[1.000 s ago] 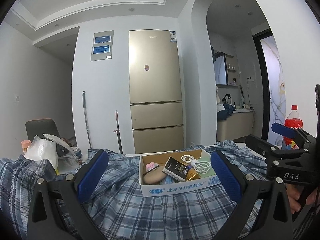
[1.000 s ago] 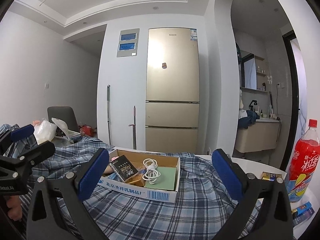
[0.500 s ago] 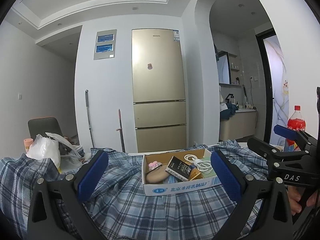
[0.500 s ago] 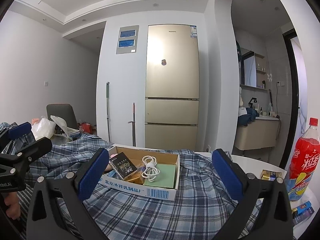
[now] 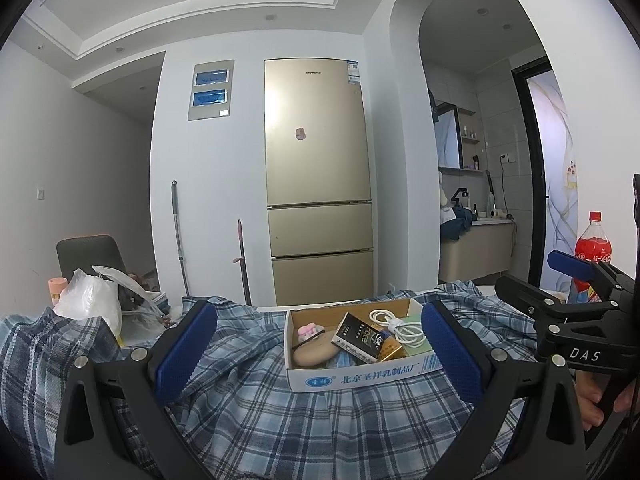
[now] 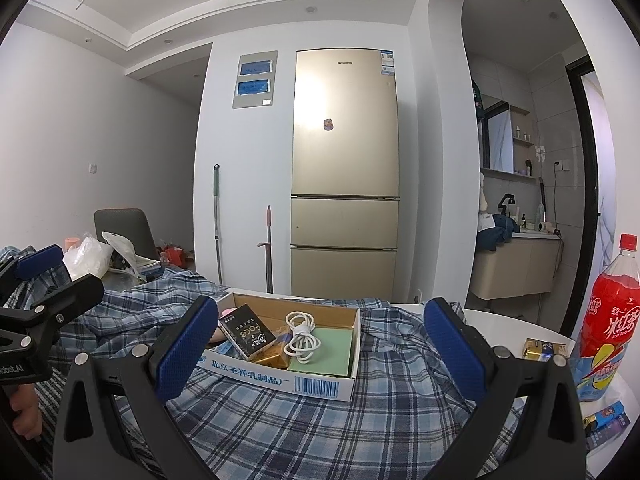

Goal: Organize soft objects

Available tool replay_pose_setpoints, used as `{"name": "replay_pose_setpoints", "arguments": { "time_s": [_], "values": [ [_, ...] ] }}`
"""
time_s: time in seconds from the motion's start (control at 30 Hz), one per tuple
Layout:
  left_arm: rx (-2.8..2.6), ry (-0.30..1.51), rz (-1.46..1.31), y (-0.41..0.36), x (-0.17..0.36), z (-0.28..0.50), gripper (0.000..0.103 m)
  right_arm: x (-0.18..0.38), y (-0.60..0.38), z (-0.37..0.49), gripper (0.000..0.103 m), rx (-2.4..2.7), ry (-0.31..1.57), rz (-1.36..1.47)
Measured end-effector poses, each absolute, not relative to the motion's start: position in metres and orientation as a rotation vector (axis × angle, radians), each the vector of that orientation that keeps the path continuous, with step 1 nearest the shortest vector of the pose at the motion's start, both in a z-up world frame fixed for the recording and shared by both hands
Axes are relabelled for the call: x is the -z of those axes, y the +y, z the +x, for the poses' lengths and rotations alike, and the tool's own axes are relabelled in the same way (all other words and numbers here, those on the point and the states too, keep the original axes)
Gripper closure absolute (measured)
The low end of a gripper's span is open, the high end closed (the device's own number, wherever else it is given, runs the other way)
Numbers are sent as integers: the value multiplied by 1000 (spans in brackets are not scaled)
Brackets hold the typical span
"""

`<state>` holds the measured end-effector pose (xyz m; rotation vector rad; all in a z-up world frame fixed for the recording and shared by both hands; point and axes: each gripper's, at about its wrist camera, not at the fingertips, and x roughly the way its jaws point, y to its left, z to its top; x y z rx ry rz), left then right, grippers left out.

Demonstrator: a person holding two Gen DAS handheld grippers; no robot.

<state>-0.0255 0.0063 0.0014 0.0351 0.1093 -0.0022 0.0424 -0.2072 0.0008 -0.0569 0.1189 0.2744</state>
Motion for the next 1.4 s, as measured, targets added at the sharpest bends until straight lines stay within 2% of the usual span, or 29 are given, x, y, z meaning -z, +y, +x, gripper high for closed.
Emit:
{"name": "replay_pose_setpoints", "arguments": {
  "time_s": [1.4],
  "values": [
    [-29, 72, 58, 9, 1, -34, 0, -1, -207, 44, 0, -273, 125, -57]
  ]
}}
